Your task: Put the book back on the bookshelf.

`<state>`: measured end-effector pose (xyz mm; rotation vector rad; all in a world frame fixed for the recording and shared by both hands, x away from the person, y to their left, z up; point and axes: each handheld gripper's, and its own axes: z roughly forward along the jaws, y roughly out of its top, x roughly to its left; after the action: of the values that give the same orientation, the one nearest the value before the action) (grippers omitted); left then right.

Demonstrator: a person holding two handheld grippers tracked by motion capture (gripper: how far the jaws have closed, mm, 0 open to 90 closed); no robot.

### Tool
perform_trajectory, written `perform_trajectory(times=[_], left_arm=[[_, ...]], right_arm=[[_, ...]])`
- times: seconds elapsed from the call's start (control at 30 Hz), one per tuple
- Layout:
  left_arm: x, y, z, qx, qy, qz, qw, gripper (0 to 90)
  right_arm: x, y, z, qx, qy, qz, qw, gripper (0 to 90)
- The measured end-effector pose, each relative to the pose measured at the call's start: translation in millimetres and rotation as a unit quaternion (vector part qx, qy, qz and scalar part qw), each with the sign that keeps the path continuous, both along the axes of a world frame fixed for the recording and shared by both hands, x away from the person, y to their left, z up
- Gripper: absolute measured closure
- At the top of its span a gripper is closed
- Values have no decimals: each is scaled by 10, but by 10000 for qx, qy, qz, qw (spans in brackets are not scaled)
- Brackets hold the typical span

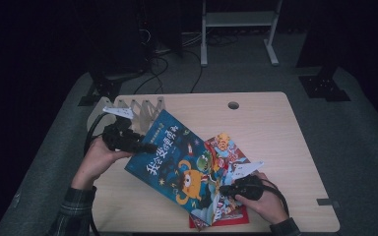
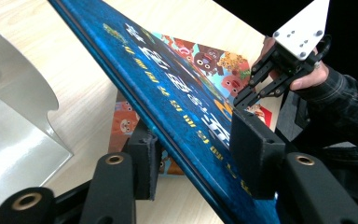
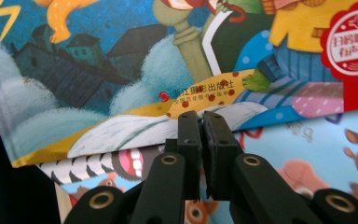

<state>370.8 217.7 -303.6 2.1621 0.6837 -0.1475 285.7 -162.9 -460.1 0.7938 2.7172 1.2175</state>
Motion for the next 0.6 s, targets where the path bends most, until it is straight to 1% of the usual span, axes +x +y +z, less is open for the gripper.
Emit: perform_trajectory(times=[0.07, 0.17, 0.27, 0.4, 0.43, 0.47, 0.53, 0.6], left_arm=[[47, -20, 50, 36, 60, -64, 10000, 576], [129, -54, 138, 100, 168, -73, 9998, 604], [200, -90, 220, 191, 202, -123, 9995, 630], [320, -155, 344, 371, 272, -169, 9988, 659], [340, -171, 362, 389, 291, -174, 9987, 664], [369, -199, 394, 458, 312, -202, 9983, 670], [404, -239, 438, 525, 377, -243, 9976, 680], [426, -290, 489, 586, 375, -304, 9971, 691]], right_arm=[[3, 24, 10, 17, -11, 22, 10000, 846], [15, 74, 12, 22, -36, 70, 10000, 843], [28, 141, 12, 20, -59, 120, 9999, 840], [42, 230, 6, 73, -103, 187, 9997, 830], [43, 248, 4, 91, -110, 187, 9997, 827], [49, 257, 0, 97, -121, 207, 9997, 823], [55, 268, -8, 95, -128, 181, 9997, 807], [65, 256, -13, 57, -176, 99, 9998, 771]])
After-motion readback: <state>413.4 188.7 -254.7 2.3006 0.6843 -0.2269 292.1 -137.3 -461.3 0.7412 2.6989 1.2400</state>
